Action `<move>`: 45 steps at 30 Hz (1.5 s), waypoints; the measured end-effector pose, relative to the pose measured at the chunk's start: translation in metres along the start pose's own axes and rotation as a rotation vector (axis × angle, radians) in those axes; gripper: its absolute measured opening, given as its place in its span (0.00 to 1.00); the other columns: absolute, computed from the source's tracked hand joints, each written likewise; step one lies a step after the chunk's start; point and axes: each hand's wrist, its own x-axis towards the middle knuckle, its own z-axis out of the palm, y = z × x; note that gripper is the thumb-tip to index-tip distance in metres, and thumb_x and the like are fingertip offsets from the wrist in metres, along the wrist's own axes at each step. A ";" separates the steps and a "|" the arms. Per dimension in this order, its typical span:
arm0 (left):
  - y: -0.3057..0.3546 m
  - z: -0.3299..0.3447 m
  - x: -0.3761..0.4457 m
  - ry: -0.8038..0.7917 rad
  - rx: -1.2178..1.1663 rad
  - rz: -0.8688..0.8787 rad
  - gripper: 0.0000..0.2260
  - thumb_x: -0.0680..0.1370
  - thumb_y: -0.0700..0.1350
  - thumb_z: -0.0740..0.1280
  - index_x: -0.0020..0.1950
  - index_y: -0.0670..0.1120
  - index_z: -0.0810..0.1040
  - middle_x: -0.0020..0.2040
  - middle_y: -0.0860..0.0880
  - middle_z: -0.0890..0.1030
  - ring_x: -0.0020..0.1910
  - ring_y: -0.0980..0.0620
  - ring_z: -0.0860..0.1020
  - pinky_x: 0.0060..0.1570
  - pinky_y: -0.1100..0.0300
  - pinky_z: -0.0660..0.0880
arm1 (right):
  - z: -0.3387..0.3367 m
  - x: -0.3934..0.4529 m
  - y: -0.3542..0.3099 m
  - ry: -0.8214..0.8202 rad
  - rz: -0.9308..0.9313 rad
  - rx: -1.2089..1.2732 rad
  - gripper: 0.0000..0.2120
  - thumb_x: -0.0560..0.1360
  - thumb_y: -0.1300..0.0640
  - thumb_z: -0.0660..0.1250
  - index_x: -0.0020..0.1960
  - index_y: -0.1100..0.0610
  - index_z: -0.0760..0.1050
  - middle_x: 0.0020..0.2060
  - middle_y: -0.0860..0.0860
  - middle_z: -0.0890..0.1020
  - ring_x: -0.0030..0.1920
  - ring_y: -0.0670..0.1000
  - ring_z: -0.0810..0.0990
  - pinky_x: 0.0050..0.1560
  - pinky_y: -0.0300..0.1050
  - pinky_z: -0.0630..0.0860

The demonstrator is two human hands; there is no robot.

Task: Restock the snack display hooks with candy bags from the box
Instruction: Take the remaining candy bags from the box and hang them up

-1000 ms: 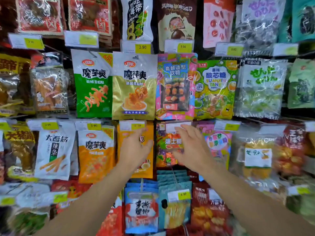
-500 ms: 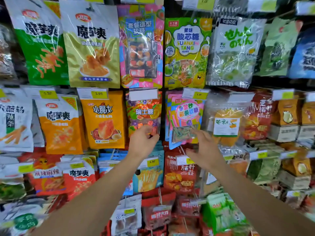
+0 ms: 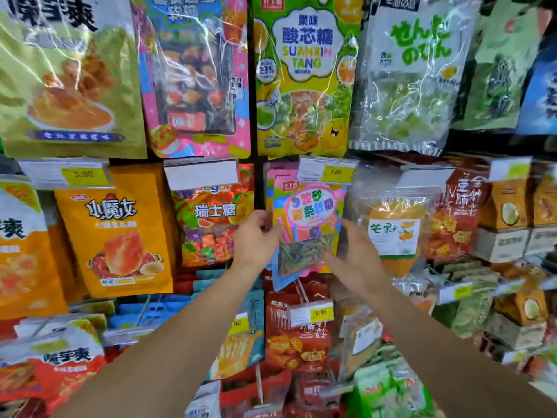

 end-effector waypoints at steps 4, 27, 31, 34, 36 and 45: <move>-0.001 0.011 0.017 0.017 -0.052 -0.002 0.11 0.79 0.50 0.68 0.56 0.45 0.80 0.52 0.50 0.83 0.51 0.48 0.80 0.54 0.47 0.78 | 0.007 0.016 0.001 0.072 -0.055 0.053 0.34 0.73 0.53 0.72 0.75 0.53 0.61 0.69 0.50 0.68 0.67 0.50 0.69 0.65 0.47 0.71; 0.000 0.021 0.065 0.152 -0.165 -0.245 0.14 0.79 0.48 0.68 0.32 0.49 0.77 0.36 0.48 0.81 0.41 0.45 0.80 0.47 0.47 0.80 | 0.041 0.060 0.001 0.212 -0.027 0.001 0.41 0.71 0.53 0.75 0.77 0.56 0.57 0.75 0.59 0.57 0.72 0.64 0.61 0.71 0.56 0.63; 0.003 0.023 0.067 0.229 -0.044 -0.191 0.12 0.78 0.46 0.68 0.34 0.47 0.77 0.34 0.50 0.78 0.36 0.49 0.76 0.35 0.59 0.70 | 0.039 0.063 -0.002 0.200 -0.020 0.025 0.41 0.71 0.53 0.75 0.77 0.55 0.57 0.76 0.59 0.56 0.73 0.64 0.61 0.71 0.55 0.63; 0.004 0.024 0.065 0.237 -0.010 -0.175 0.12 0.78 0.46 0.68 0.35 0.46 0.78 0.36 0.47 0.80 0.36 0.49 0.77 0.38 0.56 0.72 | 0.040 0.065 -0.003 0.166 -0.020 0.004 0.43 0.70 0.53 0.75 0.78 0.54 0.55 0.77 0.58 0.54 0.74 0.63 0.59 0.71 0.55 0.62; 0.002 0.024 0.064 0.234 0.025 -0.146 0.12 0.78 0.47 0.68 0.37 0.43 0.80 0.38 0.45 0.81 0.38 0.48 0.77 0.39 0.55 0.72 | 0.040 0.063 -0.002 0.127 -0.010 -0.035 0.45 0.70 0.52 0.74 0.79 0.54 0.52 0.78 0.57 0.51 0.75 0.62 0.57 0.72 0.56 0.63; -0.003 0.015 0.063 0.170 0.093 -0.086 0.08 0.77 0.48 0.69 0.42 0.45 0.82 0.42 0.47 0.84 0.44 0.44 0.82 0.47 0.49 0.80 | 0.045 0.046 0.001 0.077 -0.258 -0.451 0.42 0.71 0.54 0.73 0.79 0.50 0.55 0.80 0.54 0.51 0.79 0.62 0.50 0.75 0.57 0.56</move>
